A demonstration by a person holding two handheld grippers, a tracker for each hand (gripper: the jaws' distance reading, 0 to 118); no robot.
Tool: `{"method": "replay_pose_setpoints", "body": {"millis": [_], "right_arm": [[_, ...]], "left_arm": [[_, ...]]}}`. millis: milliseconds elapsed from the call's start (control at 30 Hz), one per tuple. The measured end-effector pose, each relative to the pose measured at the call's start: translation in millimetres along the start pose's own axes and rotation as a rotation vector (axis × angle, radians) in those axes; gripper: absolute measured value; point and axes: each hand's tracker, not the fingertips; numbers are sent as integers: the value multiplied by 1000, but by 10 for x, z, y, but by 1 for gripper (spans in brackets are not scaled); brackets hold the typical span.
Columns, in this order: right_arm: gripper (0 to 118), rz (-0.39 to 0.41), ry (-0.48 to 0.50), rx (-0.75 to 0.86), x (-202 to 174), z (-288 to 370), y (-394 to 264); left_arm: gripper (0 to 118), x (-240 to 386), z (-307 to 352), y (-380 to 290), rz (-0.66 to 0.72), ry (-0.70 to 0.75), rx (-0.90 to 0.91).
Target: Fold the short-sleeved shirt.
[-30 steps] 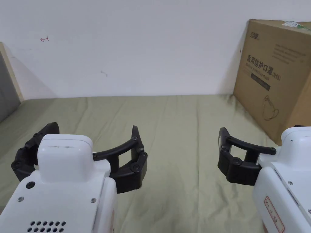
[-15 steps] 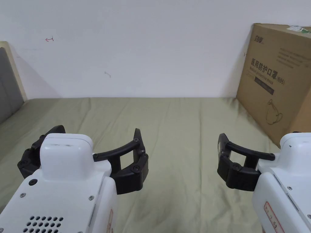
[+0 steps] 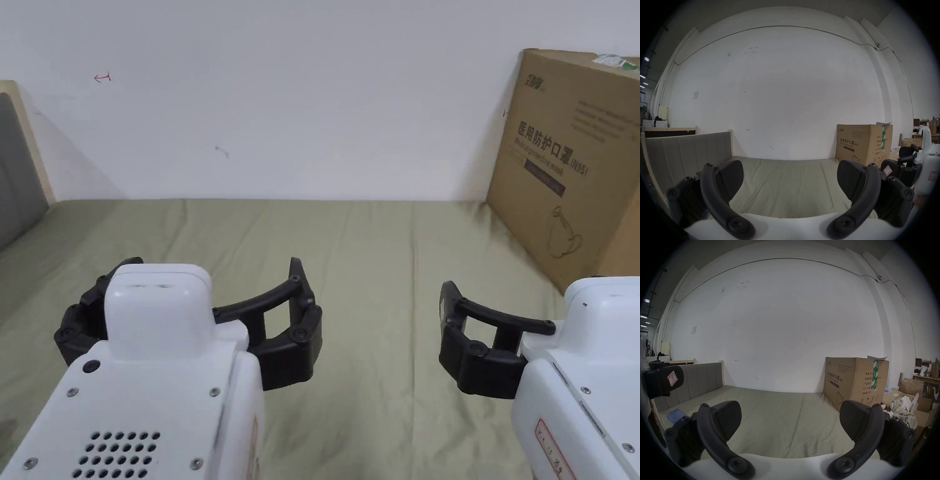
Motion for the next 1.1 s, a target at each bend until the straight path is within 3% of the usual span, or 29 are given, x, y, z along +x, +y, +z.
{"method": "replay_pose_setpoints", "body": {"millis": [433,667,800,933,1100], "right_arm": [[118,13,8,-39,-23,-14,-31],[118,4,5,-52,0,-22,-42],[118,2,0,-60,12,-32,-52],[118,1,0,-67,26,-41,-57],[118,-2,-2,-65,36,-42,-61]], "left_arm": [[115,35,-140,66,122,18,-195],[115,63,-122,59,136,0,-200],[115,-3,-124,156,249,-92,-197],[115,-59,-115,239,291,-87,-167],[115,-66,-98,278,268,-74,-156]]}}
